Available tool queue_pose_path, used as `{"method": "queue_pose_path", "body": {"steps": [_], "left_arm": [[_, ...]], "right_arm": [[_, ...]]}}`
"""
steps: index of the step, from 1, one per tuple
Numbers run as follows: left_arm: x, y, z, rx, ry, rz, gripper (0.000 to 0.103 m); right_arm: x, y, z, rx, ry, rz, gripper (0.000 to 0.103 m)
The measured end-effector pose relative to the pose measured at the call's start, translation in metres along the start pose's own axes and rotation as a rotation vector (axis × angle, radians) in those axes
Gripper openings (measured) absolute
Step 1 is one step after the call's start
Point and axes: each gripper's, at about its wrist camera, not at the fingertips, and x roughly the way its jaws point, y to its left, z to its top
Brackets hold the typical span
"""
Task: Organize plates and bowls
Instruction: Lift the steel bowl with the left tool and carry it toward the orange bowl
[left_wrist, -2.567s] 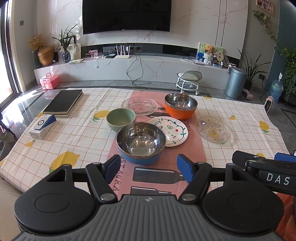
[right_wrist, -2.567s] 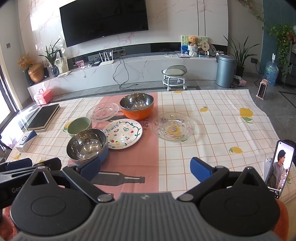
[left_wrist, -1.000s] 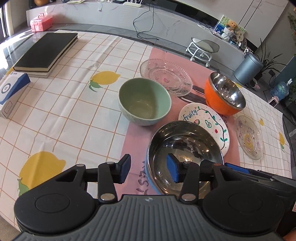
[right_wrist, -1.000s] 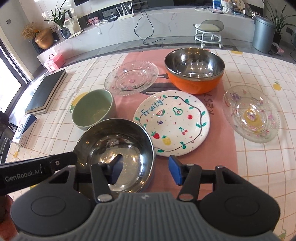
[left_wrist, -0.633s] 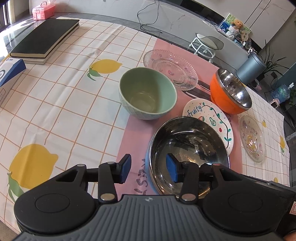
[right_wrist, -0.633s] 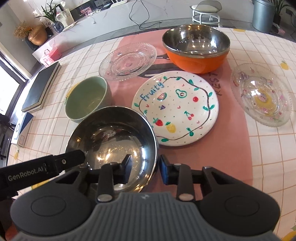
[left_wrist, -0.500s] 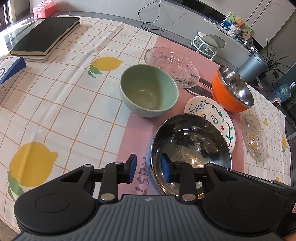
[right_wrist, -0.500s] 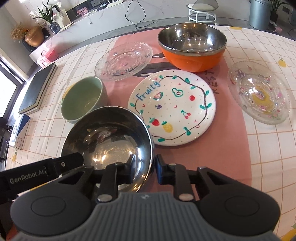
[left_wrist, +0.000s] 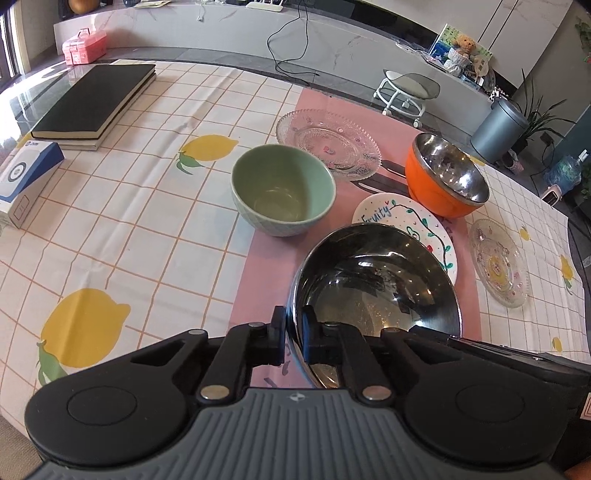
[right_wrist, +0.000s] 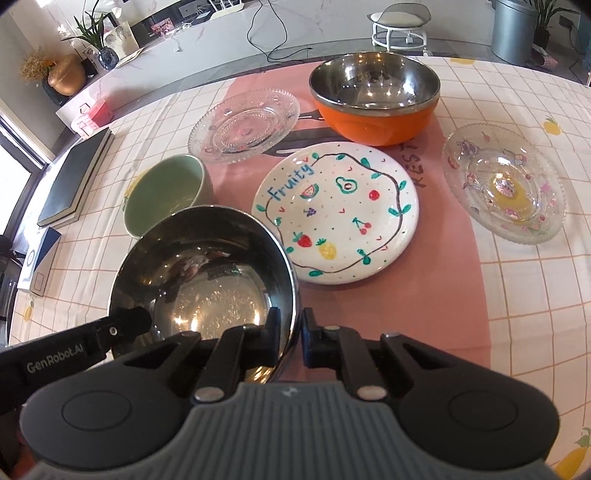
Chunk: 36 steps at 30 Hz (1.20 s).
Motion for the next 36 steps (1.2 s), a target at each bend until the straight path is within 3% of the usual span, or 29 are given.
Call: {"method": "queue_pose_path", "body": {"steps": [14, 24, 36], "left_arm": [[-0.057, -0.015, -0.047, 0.024, -0.009, -0.004, 0.009], [-0.047, -0.01, -0.078, -0.026, 0.069, -0.013, 0.008], [-0.027, -0.002, -0.081, -0.049, 0.097, 0.005, 0.007]], "right_arm": [[-0.064, -0.012, -0.064, 0.021, 0.003, 0.047, 0.01], [-0.068, -0.03, -0.099, 0.075, 0.066, 0.054, 0.011], [-0.046, -0.031, -0.105, 0.084, 0.12, 0.039, 0.012]]}}
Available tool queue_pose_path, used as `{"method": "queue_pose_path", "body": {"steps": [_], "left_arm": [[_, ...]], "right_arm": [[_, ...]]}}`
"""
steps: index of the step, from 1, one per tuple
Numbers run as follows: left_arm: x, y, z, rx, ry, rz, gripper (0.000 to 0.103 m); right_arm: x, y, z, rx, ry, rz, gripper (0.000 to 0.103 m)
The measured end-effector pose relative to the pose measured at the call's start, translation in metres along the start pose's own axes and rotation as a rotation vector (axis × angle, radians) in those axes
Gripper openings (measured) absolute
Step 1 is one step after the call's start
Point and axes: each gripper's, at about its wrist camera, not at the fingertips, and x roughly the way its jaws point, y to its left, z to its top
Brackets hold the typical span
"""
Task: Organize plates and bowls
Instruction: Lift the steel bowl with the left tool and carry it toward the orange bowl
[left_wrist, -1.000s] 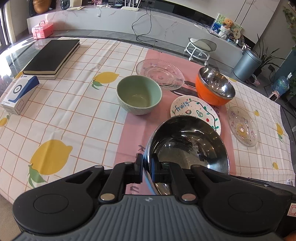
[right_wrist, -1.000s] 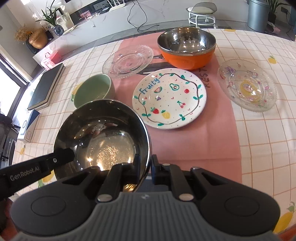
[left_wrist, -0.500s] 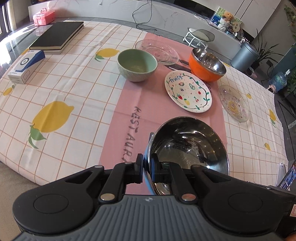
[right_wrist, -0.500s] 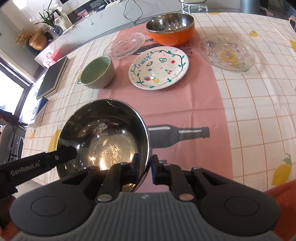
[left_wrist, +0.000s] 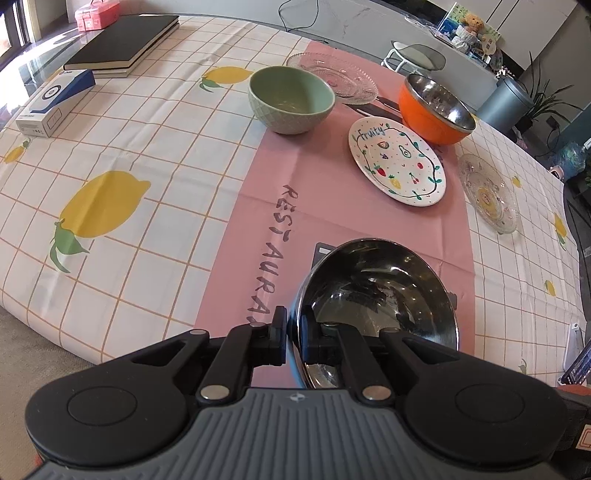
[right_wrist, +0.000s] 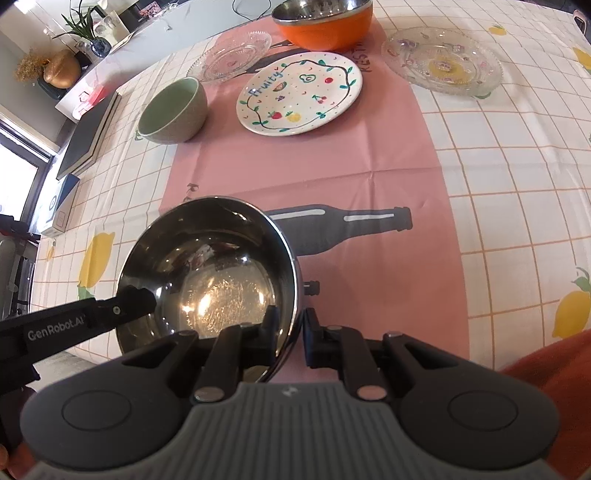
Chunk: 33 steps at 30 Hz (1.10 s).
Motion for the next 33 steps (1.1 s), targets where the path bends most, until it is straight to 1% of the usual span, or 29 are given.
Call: {"method": "queue_pose_path", "body": {"steps": [5, 10, 15, 17, 18, 19, 20, 21, 22, 23, 26, 29, 33], "left_arm": [[0.006, 0.003, 0.001, -0.003, 0.005, -0.005, 0.007], [0.014, 0.003, 0.0, -0.004, 0.016, -0.001, 0.007], [0.015, 0.003, 0.001, -0.011, 0.016, -0.002, 0.007], [0.015, 0.003, 0.002, -0.012, 0.022, -0.007, 0.012], [0.015, 0.003, 0.002, -0.016, 0.023, -0.01, 0.013], [0.014, 0.002, 0.002, -0.019, 0.022, -0.008, 0.019], [0.013, 0.002, 0.002, -0.02, 0.019, -0.007, 0.029], [0.011, 0.001, 0.003, -0.02, 0.013, -0.007, 0.034], [0.009, 0.001, 0.003, -0.018, 0.003, -0.007, 0.041], [0.006, 0.0, 0.003, -0.013, -0.007, -0.006, 0.046], [-0.002, -0.002, 0.005, 0.0, -0.03, 0.006, 0.051], [-0.013, -0.004, 0.008, 0.007, -0.06, 0.011, 0.051], [-0.032, -0.009, 0.014, 0.031, -0.116, 0.015, 0.051]], "right_arm": [[0.005, 0.003, 0.001, -0.005, 0.008, -0.003, 0.012], [0.006, 0.004, 0.003, -0.018, -0.004, -0.031, 0.012], [0.008, 0.003, 0.004, -0.019, -0.001, -0.025, 0.012], [0.008, 0.003, 0.004, -0.02, -0.001, -0.026, 0.012], [0.007, 0.003, 0.004, -0.022, 0.0, -0.026, 0.015], [0.007, 0.004, 0.004, -0.025, 0.002, -0.02, 0.016], [0.007, 0.005, 0.004, -0.027, 0.002, -0.013, 0.021], [0.006, 0.005, 0.004, -0.03, 0.001, -0.008, 0.029], [0.006, 0.005, 0.004, -0.03, 0.0, -0.004, 0.036], [0.005, 0.005, 0.004, -0.029, -0.003, -0.005, 0.043], [0.001, 0.004, 0.004, -0.032, -0.014, -0.019, 0.044], [-0.006, 0.001, 0.004, -0.026, -0.029, -0.02, 0.044], [-0.022, 0.0, 0.004, -0.035, -0.071, -0.022, 0.045]]}}
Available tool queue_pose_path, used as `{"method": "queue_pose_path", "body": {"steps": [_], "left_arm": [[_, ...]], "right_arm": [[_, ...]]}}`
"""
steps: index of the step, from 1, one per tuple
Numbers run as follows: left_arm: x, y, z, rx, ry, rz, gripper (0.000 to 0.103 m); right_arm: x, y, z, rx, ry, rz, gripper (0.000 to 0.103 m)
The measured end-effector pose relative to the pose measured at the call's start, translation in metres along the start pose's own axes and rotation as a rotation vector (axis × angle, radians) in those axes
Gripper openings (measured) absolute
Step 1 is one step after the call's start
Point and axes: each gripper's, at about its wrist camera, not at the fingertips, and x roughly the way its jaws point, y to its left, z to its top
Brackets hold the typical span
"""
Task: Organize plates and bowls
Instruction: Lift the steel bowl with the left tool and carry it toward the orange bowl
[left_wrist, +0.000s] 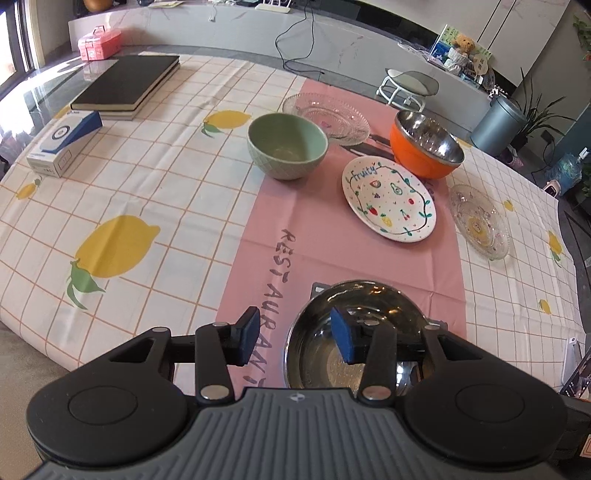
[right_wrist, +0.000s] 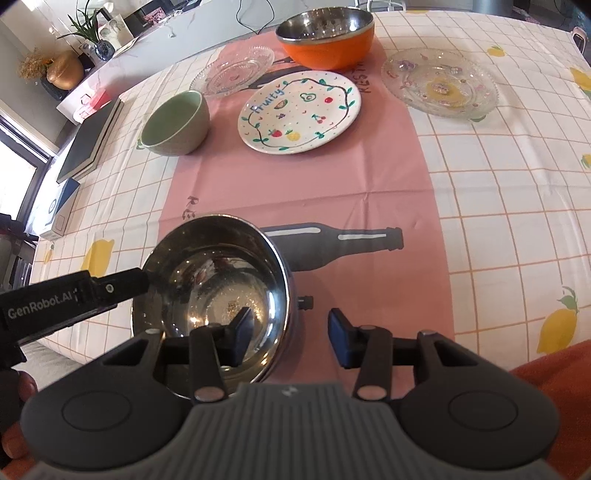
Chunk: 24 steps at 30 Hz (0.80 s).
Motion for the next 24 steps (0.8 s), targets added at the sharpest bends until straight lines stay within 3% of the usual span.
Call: {"method": "queue_pose_path", "body": {"steps": [13, 24], "left_arm": [[-0.042, -0.029, 0.037, 0.118, -0.093, -0.052, 0.051], [-0.036, -0.054, 0.069, 0.164, -0.112, -0.154, 0.051]], "right_arm": [[-0.047, -0.003, 0.025, -0.03, -0.133, -0.001, 0.05], [-0.057, -0.004, 0.065, -0.067, -0.196, -0.024, 0.055]]}}
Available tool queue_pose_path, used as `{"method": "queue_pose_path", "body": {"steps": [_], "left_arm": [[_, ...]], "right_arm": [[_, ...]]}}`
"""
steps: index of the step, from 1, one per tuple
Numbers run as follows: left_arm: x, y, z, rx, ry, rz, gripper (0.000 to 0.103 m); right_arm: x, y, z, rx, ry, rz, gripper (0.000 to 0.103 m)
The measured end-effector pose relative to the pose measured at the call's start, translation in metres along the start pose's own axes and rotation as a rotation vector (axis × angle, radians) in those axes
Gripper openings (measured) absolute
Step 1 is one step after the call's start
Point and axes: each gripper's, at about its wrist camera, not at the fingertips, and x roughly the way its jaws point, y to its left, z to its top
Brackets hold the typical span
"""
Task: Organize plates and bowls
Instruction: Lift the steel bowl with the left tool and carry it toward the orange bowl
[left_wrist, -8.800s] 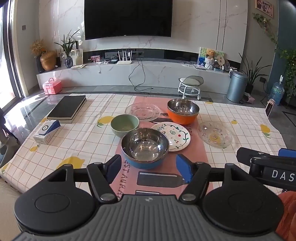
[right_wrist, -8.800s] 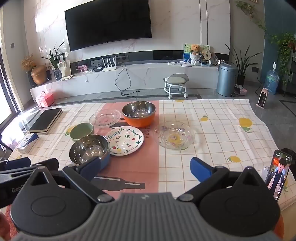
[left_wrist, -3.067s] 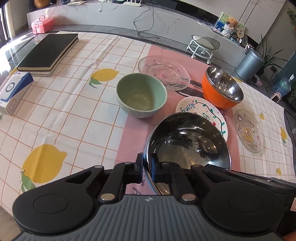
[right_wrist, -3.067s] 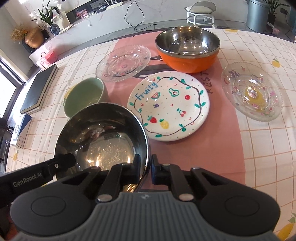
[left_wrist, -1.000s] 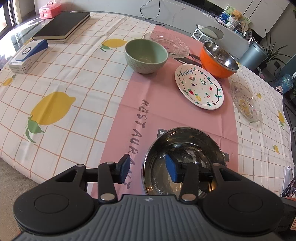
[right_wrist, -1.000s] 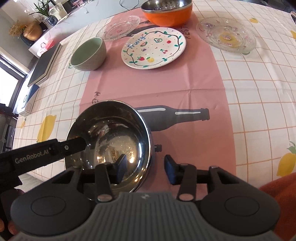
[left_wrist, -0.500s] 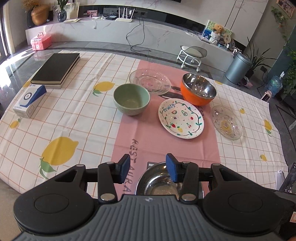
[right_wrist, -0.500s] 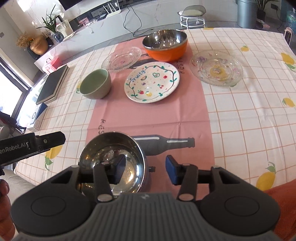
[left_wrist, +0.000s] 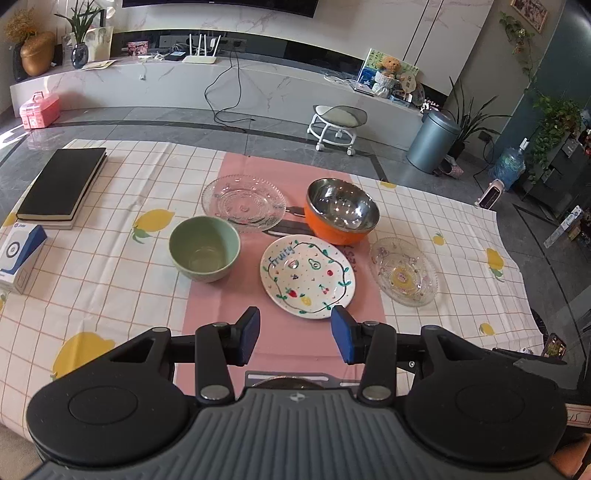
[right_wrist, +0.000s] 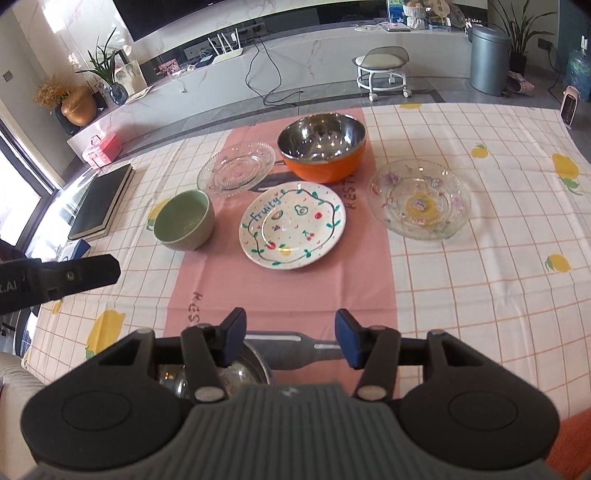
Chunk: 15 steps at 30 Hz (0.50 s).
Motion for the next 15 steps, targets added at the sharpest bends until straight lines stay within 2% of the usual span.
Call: {"method": "queue_pose_path", "body": {"steps": [7, 15], "left_arm": [[0.043, 0.004, 0.035, -0.044, 0.003, -0.044, 0.051], [0.103, 0.013, 0.086, -0.101, 0.026, -0.095, 0.05]], "right_arm": [[0.021, -0.017, 0.055, 0.03, 0.0, 0.022, 0.057], [0.067, -0.039, 0.118, 0.071, -0.001, -0.008, 0.053]]}}
